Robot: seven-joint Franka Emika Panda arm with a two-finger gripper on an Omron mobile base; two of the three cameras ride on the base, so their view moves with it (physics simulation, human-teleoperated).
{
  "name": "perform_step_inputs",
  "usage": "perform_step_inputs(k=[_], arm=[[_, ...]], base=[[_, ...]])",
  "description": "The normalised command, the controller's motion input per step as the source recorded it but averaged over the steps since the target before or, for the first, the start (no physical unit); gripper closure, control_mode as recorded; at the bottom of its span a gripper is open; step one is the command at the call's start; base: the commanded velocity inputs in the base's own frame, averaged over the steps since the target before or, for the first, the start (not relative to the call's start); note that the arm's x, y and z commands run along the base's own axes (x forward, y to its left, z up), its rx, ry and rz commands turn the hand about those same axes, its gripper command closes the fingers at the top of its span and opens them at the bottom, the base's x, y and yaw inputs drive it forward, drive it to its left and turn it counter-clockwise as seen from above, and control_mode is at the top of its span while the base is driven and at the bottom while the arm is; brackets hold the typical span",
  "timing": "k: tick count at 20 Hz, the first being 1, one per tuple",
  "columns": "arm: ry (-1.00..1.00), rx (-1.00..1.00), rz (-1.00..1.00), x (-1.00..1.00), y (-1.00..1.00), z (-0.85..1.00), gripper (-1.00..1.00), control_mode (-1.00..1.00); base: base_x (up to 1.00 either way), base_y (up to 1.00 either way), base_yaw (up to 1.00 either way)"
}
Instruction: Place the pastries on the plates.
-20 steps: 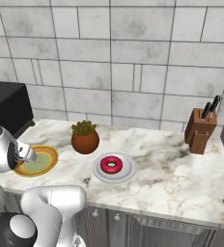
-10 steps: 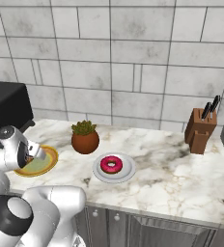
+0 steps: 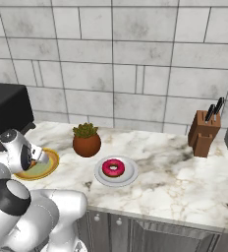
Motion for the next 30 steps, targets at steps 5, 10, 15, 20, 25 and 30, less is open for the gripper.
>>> perform_step_inputs(k=[5, 10, 15, 20, 25, 30], arm=[[0.00, 0.00, 0.00, 0.02, 0.00, -0.17, 1.00, -1.00], [0.00, 0.00, 0.00, 0.06, 0.01, -0.19, 1.00, -1.00], [0.01, 0.00, 0.00, 0.09, 0.00, -0.17, 1.00, -1.00], [0.01, 0.00, 0.00, 0.20, 0.00, -0.11, 1.00, -1.00], [0.00, 0.00, 0.00, 0.26, 0.02, -0.14, 1.00, -1.00], [0.00, -0.02, 0.00, 0.13, 0.11, -0.25, -1.00, -1.00]], base=[[0.00, 0.00, 0.00], [0.00, 0.00, 0.00], [0.00, 0.00, 0.00], [0.00, 0.00, 0.00], [0.00, 0.00, 0.00], [0.00, 0.00, 0.00]])
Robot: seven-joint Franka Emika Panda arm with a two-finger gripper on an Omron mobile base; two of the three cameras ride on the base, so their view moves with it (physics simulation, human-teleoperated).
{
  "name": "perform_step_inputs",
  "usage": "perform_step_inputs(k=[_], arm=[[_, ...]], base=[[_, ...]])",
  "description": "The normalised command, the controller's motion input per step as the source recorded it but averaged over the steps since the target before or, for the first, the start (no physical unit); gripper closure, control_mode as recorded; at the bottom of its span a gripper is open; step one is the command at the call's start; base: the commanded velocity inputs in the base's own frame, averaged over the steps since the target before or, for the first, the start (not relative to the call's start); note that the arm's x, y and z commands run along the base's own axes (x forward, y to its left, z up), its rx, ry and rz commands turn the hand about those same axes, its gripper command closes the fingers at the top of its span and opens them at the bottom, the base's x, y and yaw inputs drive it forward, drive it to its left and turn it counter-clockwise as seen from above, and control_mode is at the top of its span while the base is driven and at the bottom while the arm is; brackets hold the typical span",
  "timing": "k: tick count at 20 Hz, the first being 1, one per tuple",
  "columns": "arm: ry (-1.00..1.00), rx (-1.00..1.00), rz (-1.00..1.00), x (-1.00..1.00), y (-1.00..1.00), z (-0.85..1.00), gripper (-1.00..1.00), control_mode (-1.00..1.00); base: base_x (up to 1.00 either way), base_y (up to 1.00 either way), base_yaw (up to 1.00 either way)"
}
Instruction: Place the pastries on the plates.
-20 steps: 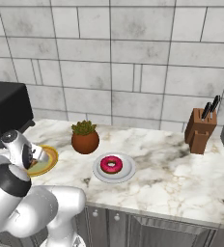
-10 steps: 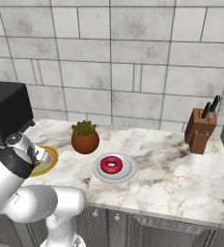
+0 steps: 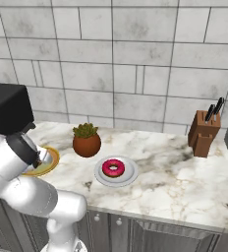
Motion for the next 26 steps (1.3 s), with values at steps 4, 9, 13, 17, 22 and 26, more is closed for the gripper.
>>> perform_step_inputs(k=[4, 9, 13, 17, 22, 26], arm=[[0.00, 0.00, -0.02, -0.22, -0.01, -0.08, -1.00, -1.00], [-0.01, 0.00, -0.07, -0.72, -0.26, 0.17, -1.00, -1.00], [-0.03, 0.00, -0.09, -0.49, -0.29, 0.60, -1.00, -1.00], [0.00, 0.00, -0.10, -0.12, -0.24, 0.96, -1.00, -1.00], [-0.01, 0.00, -0.07, -0.05, -0.11, 1.00, -1.00, -1.00], [-0.09, 0.00, -0.06, -0.37, -0.01, 1.00, -1.00, -1.00]], base=[[0.00, 0.00, 0.00], [0.00, 0.00, 0.00], [0.00, 0.00, 0.00], [0.00, 0.00, 0.00], [0.00, 0.00, 0.00], [0.00, 0.00, 0.00]])
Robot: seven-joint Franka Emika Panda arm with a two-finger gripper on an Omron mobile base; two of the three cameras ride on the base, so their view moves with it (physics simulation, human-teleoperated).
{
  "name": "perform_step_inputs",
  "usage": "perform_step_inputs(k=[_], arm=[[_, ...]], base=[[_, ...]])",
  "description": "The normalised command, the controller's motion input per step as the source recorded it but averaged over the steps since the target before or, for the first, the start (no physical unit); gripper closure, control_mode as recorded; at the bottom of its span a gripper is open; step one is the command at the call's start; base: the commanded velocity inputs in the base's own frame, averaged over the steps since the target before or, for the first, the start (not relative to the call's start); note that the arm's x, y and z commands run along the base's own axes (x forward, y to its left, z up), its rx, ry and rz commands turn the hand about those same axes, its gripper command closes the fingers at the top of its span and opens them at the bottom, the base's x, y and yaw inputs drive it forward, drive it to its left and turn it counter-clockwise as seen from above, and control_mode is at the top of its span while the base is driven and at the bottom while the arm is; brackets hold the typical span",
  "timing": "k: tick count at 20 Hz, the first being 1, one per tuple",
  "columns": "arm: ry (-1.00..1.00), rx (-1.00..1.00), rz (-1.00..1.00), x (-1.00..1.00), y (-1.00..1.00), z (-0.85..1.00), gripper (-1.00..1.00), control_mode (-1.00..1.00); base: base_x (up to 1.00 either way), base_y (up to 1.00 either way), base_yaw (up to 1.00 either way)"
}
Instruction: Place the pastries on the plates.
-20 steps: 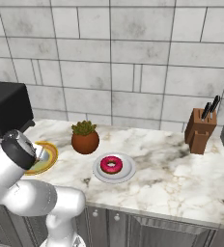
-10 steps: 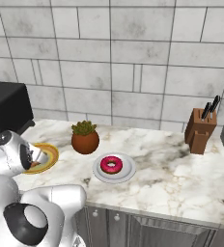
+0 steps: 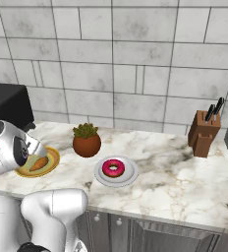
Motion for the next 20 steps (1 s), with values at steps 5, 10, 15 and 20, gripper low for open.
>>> perform_step_inputs(k=[5, 10, 15, 20], arm=[[-0.19, -0.05, 0.00, -0.58, 0.07, 0.75, -1.00, -1.00], [-0.25, -0.10, 0.00, -0.85, 0.23, 0.60, -1.00, -1.00], [-0.26, -0.09, 0.00, -0.92, 0.20, 0.58, -1.00, -1.00], [-0.25, -0.07, 0.00, -0.73, 0.24, 0.59, -1.00, -1.00]], base=[[0.00, 0.00, 0.00], [0.00, 0.00, 0.00], [0.00, 0.00, 0.00], [0.00, 0.00, 0.00]])
